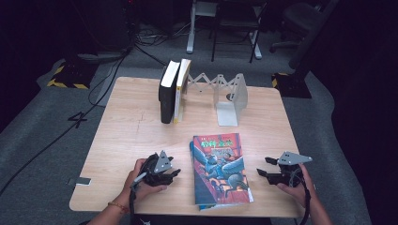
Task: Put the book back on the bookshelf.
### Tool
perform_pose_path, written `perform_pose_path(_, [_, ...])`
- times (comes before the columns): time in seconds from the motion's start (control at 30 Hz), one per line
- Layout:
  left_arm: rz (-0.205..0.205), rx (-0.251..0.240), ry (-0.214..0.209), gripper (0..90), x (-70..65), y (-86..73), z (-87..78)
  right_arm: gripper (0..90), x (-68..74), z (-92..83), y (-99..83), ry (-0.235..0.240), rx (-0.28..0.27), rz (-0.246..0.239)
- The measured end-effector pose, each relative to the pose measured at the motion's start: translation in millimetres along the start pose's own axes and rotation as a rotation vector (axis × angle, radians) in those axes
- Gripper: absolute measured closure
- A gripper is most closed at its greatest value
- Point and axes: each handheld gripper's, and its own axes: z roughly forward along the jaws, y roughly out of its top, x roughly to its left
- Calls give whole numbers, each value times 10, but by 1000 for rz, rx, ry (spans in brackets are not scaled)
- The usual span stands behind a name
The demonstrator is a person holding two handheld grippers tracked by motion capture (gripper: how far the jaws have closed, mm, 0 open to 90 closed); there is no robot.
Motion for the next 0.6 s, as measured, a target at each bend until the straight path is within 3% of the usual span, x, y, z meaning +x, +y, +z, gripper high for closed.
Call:
perform_pose_path(0.17, [28,33,-29,401,-97,-80,-7,410,163,-30,102,77,19,-71])
perform_pose_path(0.33, [18,31,-67,362,-120,-122,-6,408,276,19,119,165,85,-146])
perform_pose_path(0.6, [-15,36,-75,308,-152,-153,8,384,362,68,108,218,155,-213])
